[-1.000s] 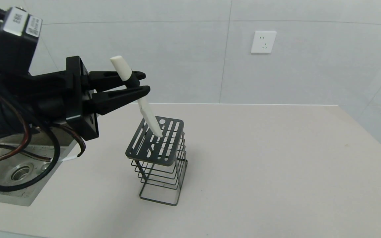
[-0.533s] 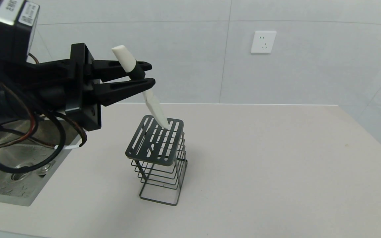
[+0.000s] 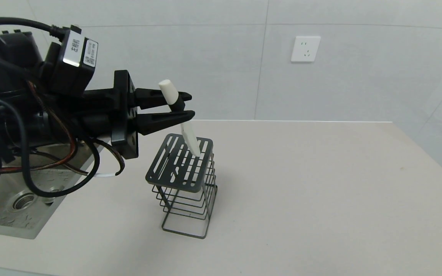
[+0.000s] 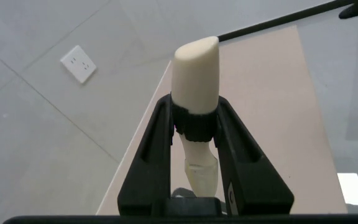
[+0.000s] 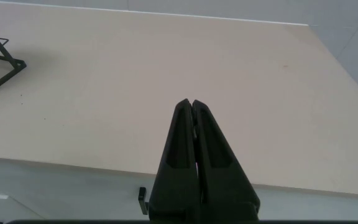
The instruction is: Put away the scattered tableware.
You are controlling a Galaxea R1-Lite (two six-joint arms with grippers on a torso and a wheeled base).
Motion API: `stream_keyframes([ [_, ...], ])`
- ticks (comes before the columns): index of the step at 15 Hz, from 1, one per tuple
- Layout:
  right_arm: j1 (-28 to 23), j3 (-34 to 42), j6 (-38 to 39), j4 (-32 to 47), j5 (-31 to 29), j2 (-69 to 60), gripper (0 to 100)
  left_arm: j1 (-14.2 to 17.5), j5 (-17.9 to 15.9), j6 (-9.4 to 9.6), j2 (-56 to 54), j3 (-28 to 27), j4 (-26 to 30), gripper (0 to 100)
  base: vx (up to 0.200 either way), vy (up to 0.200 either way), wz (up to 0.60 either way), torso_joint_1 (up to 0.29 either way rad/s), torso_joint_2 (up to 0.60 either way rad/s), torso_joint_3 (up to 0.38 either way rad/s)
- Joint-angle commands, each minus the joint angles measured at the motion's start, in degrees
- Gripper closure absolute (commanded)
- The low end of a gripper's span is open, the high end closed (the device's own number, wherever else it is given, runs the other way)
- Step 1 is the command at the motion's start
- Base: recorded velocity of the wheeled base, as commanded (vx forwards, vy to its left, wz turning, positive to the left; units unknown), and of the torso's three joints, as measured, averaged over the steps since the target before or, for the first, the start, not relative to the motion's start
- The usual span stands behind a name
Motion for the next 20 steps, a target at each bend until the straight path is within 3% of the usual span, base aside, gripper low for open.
stream_keyframes([
  [1, -0.02, -0.01, -0.04, -0.01, 0.01, 0.28, 100, -0.06, 0.02, 0.14, 0.57, 0.63, -0.19, 100, 0.000, 0.000, 0.00, 0.000, 0.00, 0.000],
  [20, 0.06, 0.07, -0.12, -0.01, 0.01, 0.28, 100, -0.58, 0.20, 0.14, 4.87, 0.54, -1.77, 100, 0.000, 0.000, 0.00, 0.000, 0.00, 0.000],
])
